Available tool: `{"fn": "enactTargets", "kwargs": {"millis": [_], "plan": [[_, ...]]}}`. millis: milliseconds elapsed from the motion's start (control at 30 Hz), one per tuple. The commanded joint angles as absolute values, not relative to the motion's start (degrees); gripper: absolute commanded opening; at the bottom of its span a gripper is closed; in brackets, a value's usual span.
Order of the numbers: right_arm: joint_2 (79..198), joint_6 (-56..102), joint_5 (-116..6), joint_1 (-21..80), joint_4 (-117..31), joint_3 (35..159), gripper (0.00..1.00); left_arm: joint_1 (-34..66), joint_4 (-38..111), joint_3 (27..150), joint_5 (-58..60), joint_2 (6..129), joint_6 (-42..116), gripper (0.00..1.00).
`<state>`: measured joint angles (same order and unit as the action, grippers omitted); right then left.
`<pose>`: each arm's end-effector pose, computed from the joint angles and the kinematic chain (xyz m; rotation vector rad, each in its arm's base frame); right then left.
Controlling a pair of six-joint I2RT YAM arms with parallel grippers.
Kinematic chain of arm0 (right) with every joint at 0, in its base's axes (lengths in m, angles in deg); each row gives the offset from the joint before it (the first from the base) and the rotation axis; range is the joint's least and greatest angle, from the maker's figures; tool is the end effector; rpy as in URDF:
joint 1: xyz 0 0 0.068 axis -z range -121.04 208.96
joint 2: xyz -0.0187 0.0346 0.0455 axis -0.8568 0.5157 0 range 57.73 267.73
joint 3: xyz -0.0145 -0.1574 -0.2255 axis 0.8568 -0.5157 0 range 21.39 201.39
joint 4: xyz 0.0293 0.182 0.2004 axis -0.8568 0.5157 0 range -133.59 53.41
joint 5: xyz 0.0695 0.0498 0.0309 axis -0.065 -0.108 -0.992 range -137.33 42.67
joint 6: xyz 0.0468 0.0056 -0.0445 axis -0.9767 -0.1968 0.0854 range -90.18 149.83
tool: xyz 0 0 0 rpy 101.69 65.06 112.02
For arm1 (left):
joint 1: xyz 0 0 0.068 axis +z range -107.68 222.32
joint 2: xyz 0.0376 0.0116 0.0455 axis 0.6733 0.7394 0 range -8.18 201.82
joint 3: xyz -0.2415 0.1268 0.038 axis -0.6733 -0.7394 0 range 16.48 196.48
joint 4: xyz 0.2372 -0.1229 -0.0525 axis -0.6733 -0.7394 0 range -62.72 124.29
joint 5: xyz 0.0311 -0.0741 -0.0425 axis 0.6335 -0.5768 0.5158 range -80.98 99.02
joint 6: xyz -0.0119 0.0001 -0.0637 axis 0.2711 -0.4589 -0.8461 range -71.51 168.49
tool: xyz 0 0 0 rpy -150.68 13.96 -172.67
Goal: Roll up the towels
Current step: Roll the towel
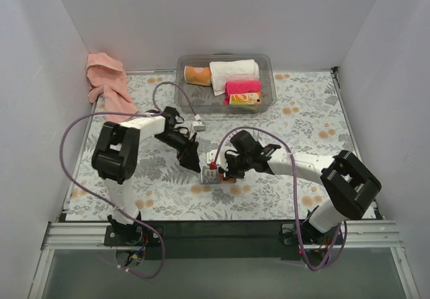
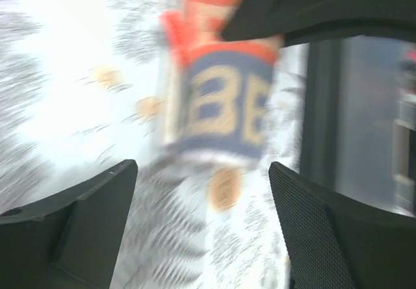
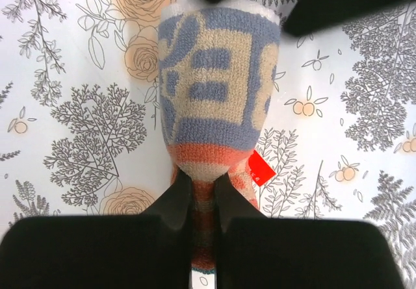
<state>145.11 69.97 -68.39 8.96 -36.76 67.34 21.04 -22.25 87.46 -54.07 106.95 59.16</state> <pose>0.1922 0.2573 0.1648 -1.8175 1.5729 0.5224 0.3016 -0.1659 0.1240 -0.5432 -2.4131 1.4879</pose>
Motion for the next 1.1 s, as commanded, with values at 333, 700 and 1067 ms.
{"fn": "enactTargets", "kwargs": {"millis": [333,700,1067], "plan": [[163.1,63.1,-93.1,20.3,-14.1,82.7,0.01,18.8,5.7,60.0,-20.2,55.7,65.9,0.98],[173.5,62.7,-100.9,24.6,-9.0,89.2,0.01,-6.5,24.8,51.6,-2.8,59.0,69.6,0.98],[176.5,63.4,-103.7,25.4,-8.2,89.3,0.01,-12.3,37.4,49.4,0.9,74.0,74.9,0.88]]}}
